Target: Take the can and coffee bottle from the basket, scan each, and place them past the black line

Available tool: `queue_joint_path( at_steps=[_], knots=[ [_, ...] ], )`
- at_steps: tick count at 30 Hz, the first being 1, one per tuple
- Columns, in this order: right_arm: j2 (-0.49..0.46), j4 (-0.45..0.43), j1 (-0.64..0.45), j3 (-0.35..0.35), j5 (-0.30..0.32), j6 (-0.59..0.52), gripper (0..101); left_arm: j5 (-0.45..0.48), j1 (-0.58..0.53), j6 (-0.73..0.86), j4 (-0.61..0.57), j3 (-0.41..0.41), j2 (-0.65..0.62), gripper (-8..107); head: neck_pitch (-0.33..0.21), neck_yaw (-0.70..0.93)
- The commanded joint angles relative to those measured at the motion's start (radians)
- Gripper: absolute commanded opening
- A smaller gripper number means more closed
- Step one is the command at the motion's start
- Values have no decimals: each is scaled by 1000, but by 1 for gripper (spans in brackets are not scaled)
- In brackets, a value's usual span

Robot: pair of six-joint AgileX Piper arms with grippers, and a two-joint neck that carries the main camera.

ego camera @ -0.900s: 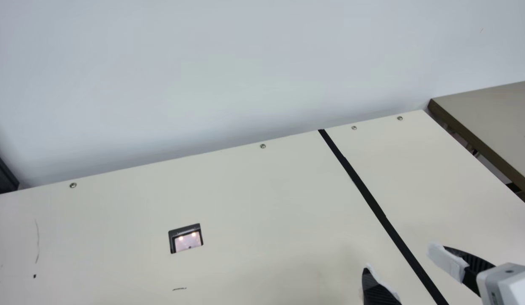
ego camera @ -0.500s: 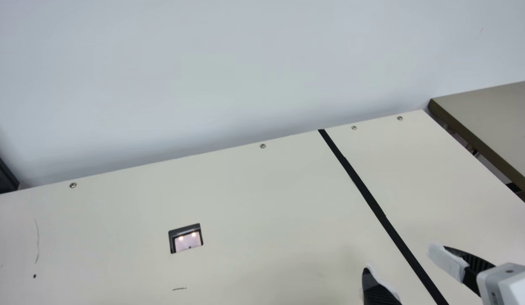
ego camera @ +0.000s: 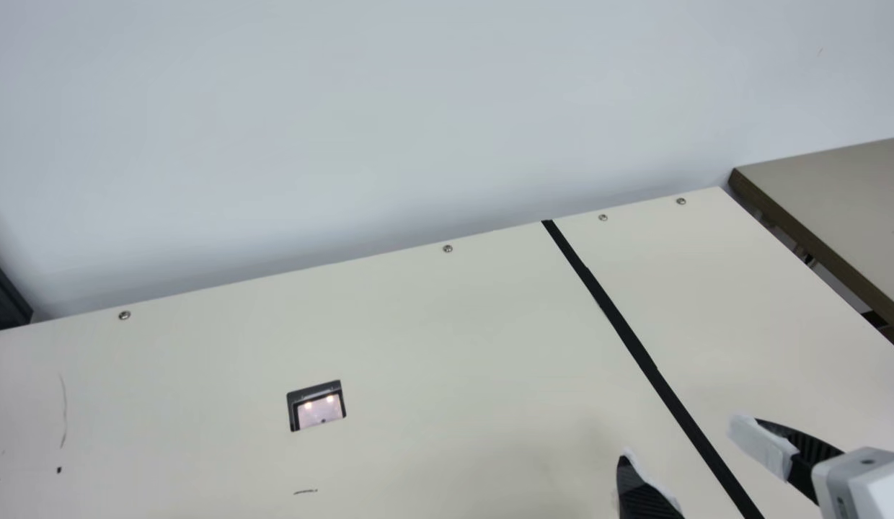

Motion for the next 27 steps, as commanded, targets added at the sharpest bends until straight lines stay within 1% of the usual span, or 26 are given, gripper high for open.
queue_joint_path(
  at_steps=[1,9,14,16,20,27],
  knots=[
    [0,0,0,0,0,0,101,0,0,0,0,0,0,90,-28,9],
    [0,-2,2,-2,3,2,101,0,0,0,0,0,0,90,-28,9],
    [9,2,3,-36,23,11,101,0,0,0,0,0,0,90,-28,9],
    [18,4,6,-64,35,15,101,0,0,0,0,0,0,90,-28,9],
    [46,7,15,-141,68,28,101,0,0,0,0,0,0,90,-28,9],
    [95,24,34,-308,143,46,101,0,0,0,0,0,0,90,-28,9]
  ],
)
